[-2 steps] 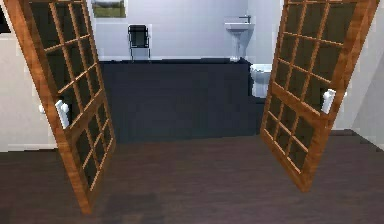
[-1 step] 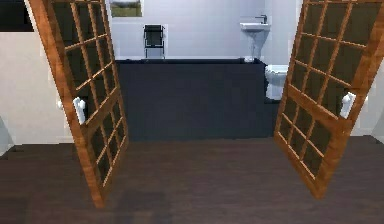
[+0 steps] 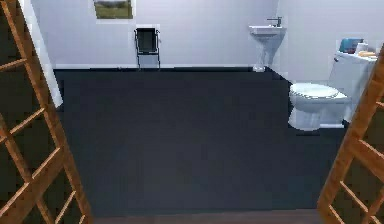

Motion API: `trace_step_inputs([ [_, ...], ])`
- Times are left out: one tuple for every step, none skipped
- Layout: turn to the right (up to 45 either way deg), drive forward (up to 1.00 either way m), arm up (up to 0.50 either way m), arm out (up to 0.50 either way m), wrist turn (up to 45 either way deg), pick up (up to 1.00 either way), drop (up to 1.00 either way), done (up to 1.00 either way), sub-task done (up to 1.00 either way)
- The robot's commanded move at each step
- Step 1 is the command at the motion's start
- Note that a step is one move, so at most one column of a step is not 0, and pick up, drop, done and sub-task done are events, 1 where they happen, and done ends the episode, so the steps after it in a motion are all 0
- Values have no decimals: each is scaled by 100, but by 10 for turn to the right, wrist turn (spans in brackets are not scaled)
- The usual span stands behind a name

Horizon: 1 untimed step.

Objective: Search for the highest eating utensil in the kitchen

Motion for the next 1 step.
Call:
trace_step_inputs([
  [-90,0,0,0,0,0,0,0,0],
])
